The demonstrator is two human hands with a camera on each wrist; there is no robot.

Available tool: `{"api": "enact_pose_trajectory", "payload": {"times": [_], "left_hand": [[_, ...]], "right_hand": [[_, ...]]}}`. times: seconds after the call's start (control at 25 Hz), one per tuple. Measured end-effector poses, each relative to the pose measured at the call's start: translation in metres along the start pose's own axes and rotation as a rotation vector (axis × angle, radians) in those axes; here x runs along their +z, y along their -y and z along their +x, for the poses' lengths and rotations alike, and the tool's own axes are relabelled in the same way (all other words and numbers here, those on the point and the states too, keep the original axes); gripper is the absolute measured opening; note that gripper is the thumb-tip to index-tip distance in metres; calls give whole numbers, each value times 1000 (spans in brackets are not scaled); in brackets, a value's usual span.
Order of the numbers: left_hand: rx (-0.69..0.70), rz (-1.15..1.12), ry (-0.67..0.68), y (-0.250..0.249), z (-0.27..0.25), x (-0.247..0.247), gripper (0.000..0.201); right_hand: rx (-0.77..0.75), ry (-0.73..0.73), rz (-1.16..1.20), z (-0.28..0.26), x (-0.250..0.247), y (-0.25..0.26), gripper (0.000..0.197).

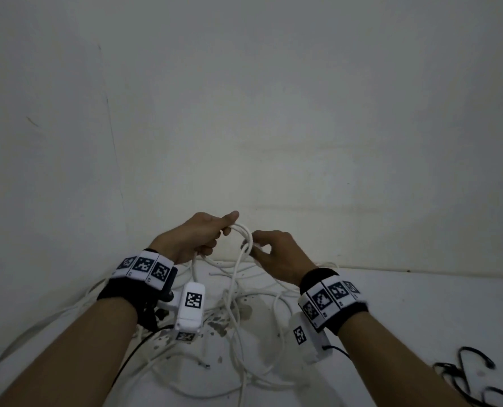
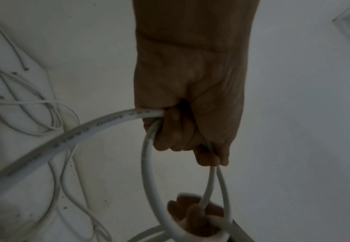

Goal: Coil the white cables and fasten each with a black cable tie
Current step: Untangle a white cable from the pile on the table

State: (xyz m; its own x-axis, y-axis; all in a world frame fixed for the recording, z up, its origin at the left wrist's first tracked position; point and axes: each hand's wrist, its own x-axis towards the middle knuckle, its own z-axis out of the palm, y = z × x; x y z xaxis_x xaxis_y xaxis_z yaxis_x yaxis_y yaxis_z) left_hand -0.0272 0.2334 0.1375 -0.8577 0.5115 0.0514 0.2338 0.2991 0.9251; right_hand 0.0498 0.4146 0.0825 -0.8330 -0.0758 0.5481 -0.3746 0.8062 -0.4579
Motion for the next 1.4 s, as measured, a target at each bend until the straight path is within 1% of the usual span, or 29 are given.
{"api": "enact_pose_trajectory", "payload": {"times": [0.04,0.08,0.12,0.16,0.2,0.24,0.28,0.36,0.4,0.44,0.48,0.52,0.6,0.64,0.68,0.76,0.84,0.92,1.0,1.08,1.12,1.2,1.28,1.4], "left_hand": [[-3,-35,-16,0,-1,-2,47],[-7,-82,-64,0,-2,-7,47],[-15,-136,-134,1,-3,-13,47],[-24,-181,-200,3,-5,-20,47],[-30,-214,-237,4,-6,-27,47],[-36,-238,-235,6,-7,-31,47],[-42,-256,-205,7,-8,-31,46],[-53,-266,-108,6,-10,-20,40],[-47,-255,-58,2,-11,-10,36],[-36,-233,-18,-2,-12,1,33],[-25,-198,8,-6,-12,11,31],[-15,-160,19,-10,-12,20,30],[6,-132,34,-17,-13,31,30],[18,-143,46,-19,-13,34,31],[26,-155,53,-22,-14,36,31],[21,-139,48,-26,-19,36,32],[-1,-122,52,-27,-25,33,34],[-28,-131,36,-27,-31,32,37],[-63,-185,32,-27,-34,36,44],[-96,-258,36,-27,-36,42,51],[-111,-283,46,-27,-36,44,53],[-133,-297,86,-26,-37,45,55],[-135,-286,122,-26,-38,43,51],[-139,-217,127,-28,-40,39,43]], "right_hand": [[13,-55,-47,0,-3,-6,31],[86,-138,-89,-3,-8,-16,40],[238,-268,-90,-10,-16,-27,44],[434,-416,-16,-18,-25,-45,45],[640,-513,85,-30,-33,-60,45],[793,-524,167,-42,-39,-75,45],[898,-451,188,-51,-44,-81,47],[988,-194,96,-59,-48,-83,63],[975,-65,13,-59,-50,-76,74],[928,36,-61,-58,-54,-64,81],[837,78,-100,-55,-57,-51,82],[721,74,-61,-50,-59,-35,78],[498,2,188,-39,-59,-1,59],[419,-5,288,-34,-57,10,50],[385,31,372,-30,-56,20,43],[412,113,562,-27,-54,25,38],[436,120,728,-28,-58,19,37],[417,51,733,-28,-61,14,32],[455,-36,759,-27,-61,14,27],[528,-89,813,-27,-60,21,34],[545,-98,798,-28,-61,25,39],[534,-99,656,-31,-62,30,41],[493,-43,581,-36,-67,36,39],[441,220,674,-38,-74,42,37]]}}
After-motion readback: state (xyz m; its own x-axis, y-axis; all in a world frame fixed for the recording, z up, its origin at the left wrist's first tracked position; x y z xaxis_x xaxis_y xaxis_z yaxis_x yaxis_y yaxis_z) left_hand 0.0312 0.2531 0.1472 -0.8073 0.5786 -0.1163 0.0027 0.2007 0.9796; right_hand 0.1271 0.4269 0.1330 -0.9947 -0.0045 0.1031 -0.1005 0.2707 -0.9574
